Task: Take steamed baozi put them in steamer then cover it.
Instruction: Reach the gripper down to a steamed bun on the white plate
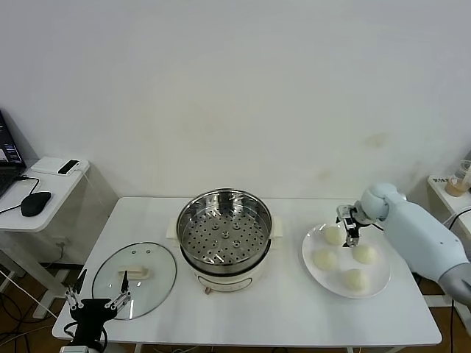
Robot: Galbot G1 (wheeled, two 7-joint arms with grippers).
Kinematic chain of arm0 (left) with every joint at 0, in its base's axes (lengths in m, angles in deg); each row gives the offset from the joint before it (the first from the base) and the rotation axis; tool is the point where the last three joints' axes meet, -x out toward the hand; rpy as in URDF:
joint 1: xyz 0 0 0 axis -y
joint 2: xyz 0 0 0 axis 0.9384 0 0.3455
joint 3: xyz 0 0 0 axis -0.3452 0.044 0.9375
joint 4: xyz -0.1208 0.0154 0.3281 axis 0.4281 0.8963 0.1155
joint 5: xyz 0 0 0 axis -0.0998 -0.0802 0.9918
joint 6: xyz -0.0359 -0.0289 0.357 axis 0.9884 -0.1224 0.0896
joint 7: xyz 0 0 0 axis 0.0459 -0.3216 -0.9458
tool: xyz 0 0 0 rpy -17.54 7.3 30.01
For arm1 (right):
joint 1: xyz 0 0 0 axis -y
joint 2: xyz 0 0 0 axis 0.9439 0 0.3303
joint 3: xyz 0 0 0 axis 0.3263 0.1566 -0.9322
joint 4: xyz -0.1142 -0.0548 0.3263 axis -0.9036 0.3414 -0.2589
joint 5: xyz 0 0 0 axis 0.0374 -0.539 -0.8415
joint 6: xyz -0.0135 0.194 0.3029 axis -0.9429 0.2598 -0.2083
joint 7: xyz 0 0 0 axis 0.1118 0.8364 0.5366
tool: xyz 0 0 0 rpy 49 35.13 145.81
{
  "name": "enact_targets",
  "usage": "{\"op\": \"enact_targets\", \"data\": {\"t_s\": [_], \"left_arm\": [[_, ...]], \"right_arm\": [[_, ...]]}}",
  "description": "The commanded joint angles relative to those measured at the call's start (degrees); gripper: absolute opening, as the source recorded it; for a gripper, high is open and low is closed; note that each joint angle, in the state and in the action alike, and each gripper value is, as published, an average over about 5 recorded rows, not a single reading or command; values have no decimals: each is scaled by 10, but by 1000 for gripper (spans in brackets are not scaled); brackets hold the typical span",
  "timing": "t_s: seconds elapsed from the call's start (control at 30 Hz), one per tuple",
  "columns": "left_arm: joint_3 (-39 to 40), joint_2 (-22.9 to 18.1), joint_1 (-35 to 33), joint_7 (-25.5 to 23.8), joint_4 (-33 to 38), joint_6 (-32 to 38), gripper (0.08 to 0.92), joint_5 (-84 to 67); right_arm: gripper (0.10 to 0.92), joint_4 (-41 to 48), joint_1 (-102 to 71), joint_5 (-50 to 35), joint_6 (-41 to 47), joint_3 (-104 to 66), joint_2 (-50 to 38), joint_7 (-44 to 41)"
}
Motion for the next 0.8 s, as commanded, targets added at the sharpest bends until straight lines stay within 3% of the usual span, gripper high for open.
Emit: {"op": "enact_targets", "data": {"t_s": [0.03, 0.33, 0.67, 0.8], "left_arm": [[0, 0, 0, 0, -1, 0, 823, -3], [-2, 2, -1, 1, -2, 1, 823, -2], [-1, 2, -4, 1, 2, 1, 823, -2], [-1, 3, -6, 1, 5, 1, 823, -2]], "right_arm": [[803, 28, 6, 3, 2, 7, 21, 5], [678, 25, 4, 4, 6, 9, 17, 5], [462, 11, 5, 3, 0, 10, 7, 0], [443, -12, 24, -16, -5, 17, -12, -8]]}}
